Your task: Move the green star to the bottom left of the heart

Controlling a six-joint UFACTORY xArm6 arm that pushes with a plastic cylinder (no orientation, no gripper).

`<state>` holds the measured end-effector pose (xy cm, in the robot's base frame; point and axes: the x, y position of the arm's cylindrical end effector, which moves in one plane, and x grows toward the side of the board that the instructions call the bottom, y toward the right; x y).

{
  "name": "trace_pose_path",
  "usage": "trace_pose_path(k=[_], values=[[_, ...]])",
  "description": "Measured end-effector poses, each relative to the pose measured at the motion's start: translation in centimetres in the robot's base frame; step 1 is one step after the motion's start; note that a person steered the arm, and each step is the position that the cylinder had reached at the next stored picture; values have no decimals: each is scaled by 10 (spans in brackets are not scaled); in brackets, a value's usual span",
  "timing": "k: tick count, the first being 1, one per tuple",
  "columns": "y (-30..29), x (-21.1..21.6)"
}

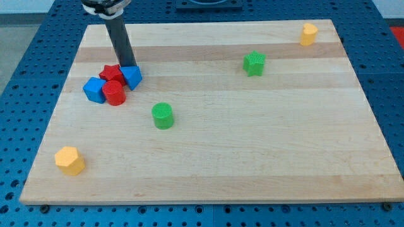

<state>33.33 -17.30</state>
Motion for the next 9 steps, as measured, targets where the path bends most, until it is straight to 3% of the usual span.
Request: trace_pose_path(k=[1,2,3,4,9], values=[[26,-23],[91,-15],[139,26],[178,41],[345,-30]])
